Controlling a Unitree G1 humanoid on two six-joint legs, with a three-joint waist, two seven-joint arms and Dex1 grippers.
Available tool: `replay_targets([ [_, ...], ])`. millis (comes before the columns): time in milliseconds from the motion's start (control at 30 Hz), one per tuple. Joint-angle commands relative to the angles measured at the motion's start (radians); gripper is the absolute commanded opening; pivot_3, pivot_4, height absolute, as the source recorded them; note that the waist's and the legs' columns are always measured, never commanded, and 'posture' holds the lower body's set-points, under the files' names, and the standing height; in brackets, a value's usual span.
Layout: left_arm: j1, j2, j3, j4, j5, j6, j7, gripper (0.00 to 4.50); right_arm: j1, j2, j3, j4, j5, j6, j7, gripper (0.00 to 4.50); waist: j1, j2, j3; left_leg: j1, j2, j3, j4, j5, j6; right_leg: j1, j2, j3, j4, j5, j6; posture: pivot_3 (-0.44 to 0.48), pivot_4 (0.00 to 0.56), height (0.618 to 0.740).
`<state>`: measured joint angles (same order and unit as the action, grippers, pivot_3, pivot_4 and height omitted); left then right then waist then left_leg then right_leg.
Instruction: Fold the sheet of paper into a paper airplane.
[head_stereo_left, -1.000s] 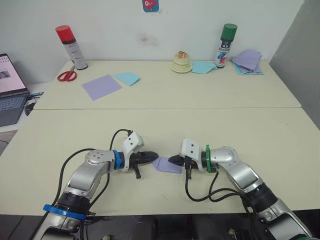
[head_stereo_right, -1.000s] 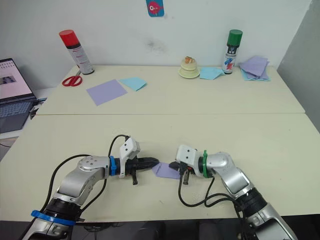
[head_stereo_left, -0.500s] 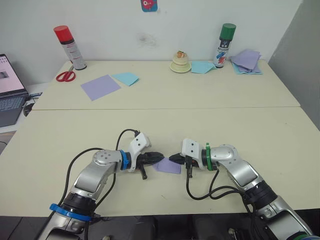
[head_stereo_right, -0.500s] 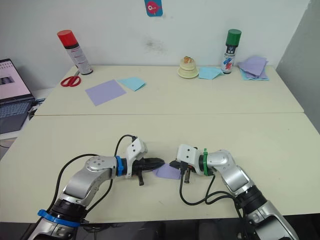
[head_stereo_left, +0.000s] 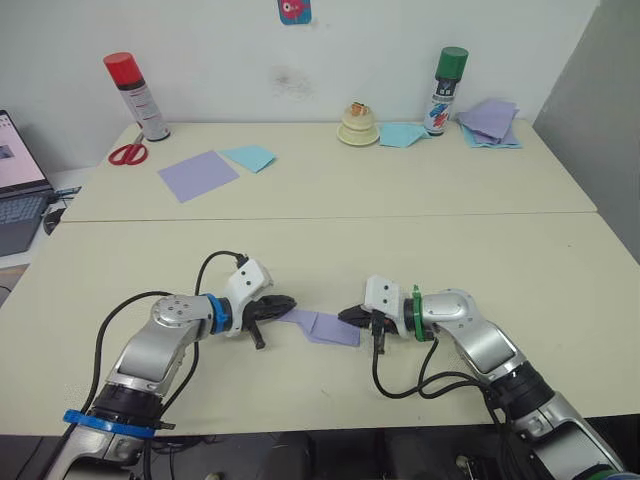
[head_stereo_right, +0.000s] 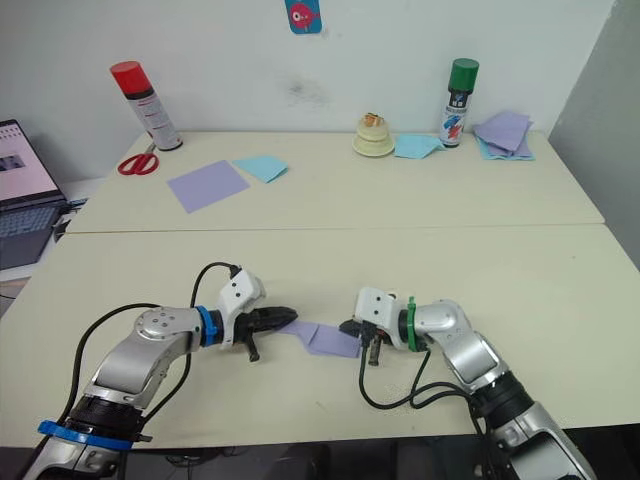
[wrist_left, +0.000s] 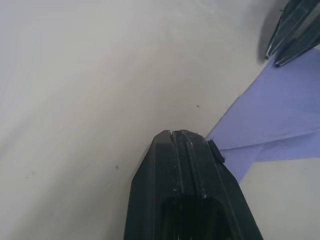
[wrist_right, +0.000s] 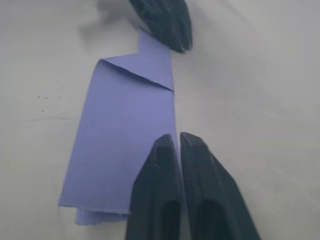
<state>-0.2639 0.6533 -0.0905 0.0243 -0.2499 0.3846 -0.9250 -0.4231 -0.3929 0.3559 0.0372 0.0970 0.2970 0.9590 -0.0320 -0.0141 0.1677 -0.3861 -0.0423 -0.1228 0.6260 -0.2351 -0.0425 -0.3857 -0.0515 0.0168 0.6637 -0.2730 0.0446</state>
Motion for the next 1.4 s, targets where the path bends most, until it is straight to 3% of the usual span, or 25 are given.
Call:
replay_targets([
  [33, 0.000, 0.028, 0.129, -0.060, -0.067, -0.023, -0.001, 0.42, -0.039, -0.066, -0.142, -0.104, 0.108, 0.051, 0.037, 1.65, 0.001, 0.000, 0.001, -0.004, 0.000, 0.000, 0.001, 0.000, 0.000, -0.002, 0.000, 0.000, 0.000, 0.000, 0.000, 0.000, 0.150, 0.740],
  [167, 0.070, 0.105, 0.215, -0.185, -0.139, -0.004, -0.073, 1.44, -0.050, -0.145, -0.211, -0.218, 0.192, 0.097, 0.085, 3.12, 0.000, 0.000, 0.001, -0.006, 0.000, -0.001, 0.001, 0.000, 0.000, -0.004, -0.002, -0.001, -0.001, 0.000, 0.000, 0.000, 0.150, 0.740],
  [300, 0.164, 0.142, 0.275, -0.350, -0.199, -0.006, -0.103, 2.79, -0.008, -0.233, -0.222, -0.344, 0.275, 0.124, 0.182, 3.17, 0.001, 0.000, 0.001, -0.008, 0.001, -0.002, -0.001, 0.000, 0.000, -0.004, -0.003, -0.002, -0.003, 0.000, 0.000, 0.000, 0.150, 0.740],
  [367, 0.217, 0.149, 0.284, -0.423, -0.210, -0.020, -0.109, 3.44, 0.021, -0.260, -0.213, -0.382, 0.281, 0.111, 0.201, 2.70, 0.002, 0.000, 0.001, -0.008, 0.001, -0.002, -0.001, -0.001, 0.000, -0.004, -0.003, -0.001, -0.004, 0.000, 0.000, 0.000, 0.150, 0.740],
  [467, 0.300, 0.154, 0.304, -0.512, -0.226, -0.033, -0.115, 3.45, 0.055, -0.280, -0.165, -0.411, 0.231, 0.053, 0.209, 1.77, 0.001, 0.000, 0.001, -0.008, 0.000, -0.001, 0.000, -0.001, 0.000, -0.004, -0.003, -0.001, -0.005, 0.000, 0.000, 0.000, 0.150, 0.740],
  [667, 0.373, 0.160, 0.308, -0.580, -0.232, -0.030, -0.102, 3.45, 0.045, -0.252, -0.038, -0.315, 0.082, -0.158, 0.211, 1.77, 0.003, 0.000, 0.002, -0.007, 0.002, 0.000, 0.000, 0.000, 0.000, -0.003, -0.002, -0.002, -0.004, -0.001, 0.001, 0.000, 0.150, 0.740],
  [967, 0.374, 0.151, 0.296, -0.607, -0.218, -0.032, -0.053, 3.45, -0.029, -0.105, 0.067, -0.124, -0.088, -0.289, 0.100, 1.77, 0.003, 0.000, 0.002, -0.007, 0.001, 0.000, 0.000, 0.000, 0.000, -0.003, -0.002, -0.001, -0.004, 0.000, -0.001, 0.000, 0.150, 0.740],
  [1267, 0.413, 0.172, 0.316, -0.693, -0.307, 0.056, -0.042, 3.45, -0.119, -0.034, 0.112, 0.082, -0.176, -0.363, 0.084, 1.77, 0.000, 0.000, 0.002, -0.006, 0.001, 0.000, 0.000, 0.000, 0.000, -0.003, -0.001, -0.001, -0.003, 0.000, -0.001, 0.000, 0.150, 0.740],
  [1400, 0.420, 0.211, 0.360, -0.724, -0.378, 0.125, -0.052, 4.34, -0.171, -0.008, 0.130, 0.174, -0.215, -0.376, 0.084, 1.72, 0.000, 0.000, 0.002, -0.006, 0.001, 0.000, 0.000, 0.000, 0.000, -0.003, 0.000, -0.001, -0.001, 0.000, -0.001, 0.000, 0.150, 0.740],
])
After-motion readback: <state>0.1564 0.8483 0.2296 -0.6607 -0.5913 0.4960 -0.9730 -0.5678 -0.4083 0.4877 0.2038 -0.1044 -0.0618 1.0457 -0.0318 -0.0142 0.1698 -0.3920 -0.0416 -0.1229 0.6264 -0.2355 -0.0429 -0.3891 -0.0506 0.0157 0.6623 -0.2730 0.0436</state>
